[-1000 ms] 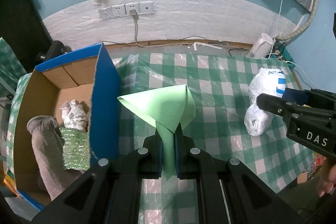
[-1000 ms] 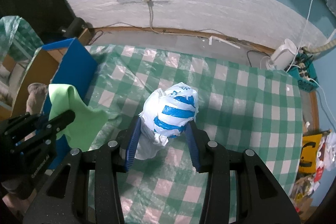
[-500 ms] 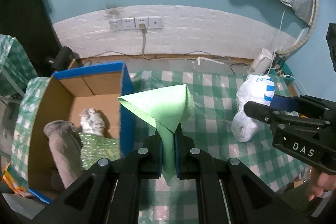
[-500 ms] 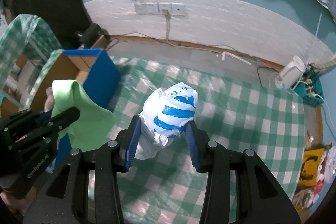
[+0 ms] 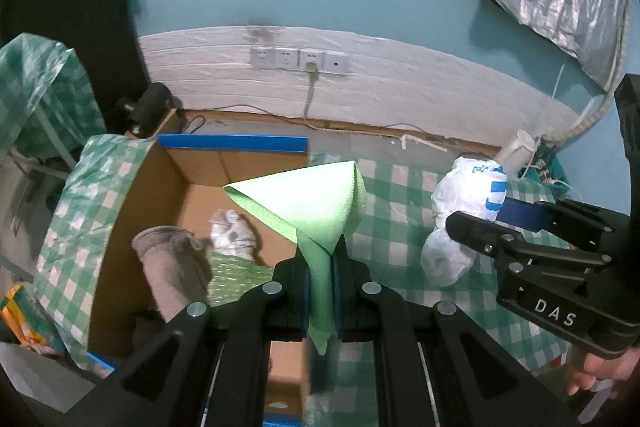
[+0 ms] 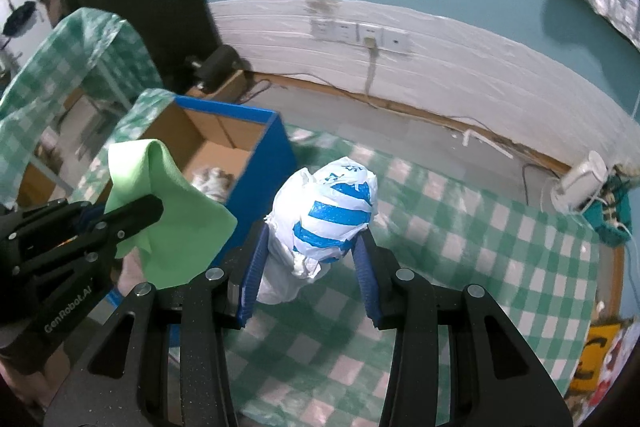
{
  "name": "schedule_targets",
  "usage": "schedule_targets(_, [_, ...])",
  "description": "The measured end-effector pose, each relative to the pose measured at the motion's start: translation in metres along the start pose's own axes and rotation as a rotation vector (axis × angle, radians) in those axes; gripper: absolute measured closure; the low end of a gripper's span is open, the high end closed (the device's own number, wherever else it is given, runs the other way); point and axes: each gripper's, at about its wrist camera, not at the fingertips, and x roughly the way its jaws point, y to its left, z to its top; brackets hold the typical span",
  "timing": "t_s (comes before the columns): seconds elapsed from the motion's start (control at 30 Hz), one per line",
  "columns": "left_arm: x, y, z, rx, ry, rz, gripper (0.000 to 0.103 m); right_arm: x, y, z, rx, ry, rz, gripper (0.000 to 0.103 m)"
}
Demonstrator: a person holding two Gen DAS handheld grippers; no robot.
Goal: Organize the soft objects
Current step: 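Lift and carry the green cloth and white-blue sock over the cardboard box, then lower both items into the box and open both tools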
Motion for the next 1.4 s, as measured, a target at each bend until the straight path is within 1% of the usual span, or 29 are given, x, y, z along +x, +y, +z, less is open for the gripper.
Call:
schedule_targets(0.13, [-0.005,0.018,-0.001,-0.026,-0.014,0.017,0.094,0.007,0.022,0.006,-0.039,0.006,0.018,0.062])
schedule_targets(0.47, [-0.011,0.060,-0.008,-0.087,-0.015,0.061,0.094,0.024,0.074,0.017,-0.131,0.033,0.053,0.061])
schedule_targets(0.57, [-0.013,0.074,-0.011,-0.102,-0.018,0.090,0.094,0.030,0.085,0.018,-0.148,0.045,0.064,0.061])
schedule_targets(0.83, [-0.004,0.107,-0.024,-0.151,0.021,0.145,0.094,0.051,0.109,0.017,-0.179,0.090,0.083,0.061])
schedule_targets(1.0, [0.005,0.118,-0.030,-0.169,0.048,0.161,0.094,0.063,0.121,0.017,-0.188,0.114,0.096,0.061])
schedule_targets(1.03, [0.008,0.120,-0.031,-0.172,0.056,0.164,0.094,0.066,0.124,0.017,-0.188,0.120,0.104,0.059])
schedule_targets(1.13, [0.017,0.126,-0.035,-0.186,0.087,0.185,0.088,0.071,0.126,0.017,-0.173,0.137,0.124,0.053])
schedule_targets(1.17, [0.019,0.128,-0.037,-0.190,0.096,0.189,0.081,0.072,0.126,0.017,-0.170,0.139,0.127,0.053])
schedule_targets(1.2, [0.020,0.129,-0.038,-0.194,0.106,0.193,0.070,0.072,0.126,0.017,-0.166,0.138,0.125,0.051])
schedule_targets(1.27, [0.020,0.130,-0.039,-0.193,0.111,0.197,0.061,0.071,0.125,0.017,-0.163,0.128,0.104,0.039])
schedule_targets(1.33, [0.016,0.129,-0.040,-0.187,0.092,0.205,0.060,0.069,0.123,0.018,-0.154,0.118,0.097,0.038])
schedule_targets(1.37, [0.014,0.128,-0.039,-0.183,0.089,0.207,0.056,0.067,0.121,0.018,-0.146,0.113,0.095,0.038])
schedule_targets(1.4, [0.012,0.128,-0.039,-0.179,0.089,0.206,0.055,0.065,0.119,0.019,-0.137,0.107,0.092,0.038])
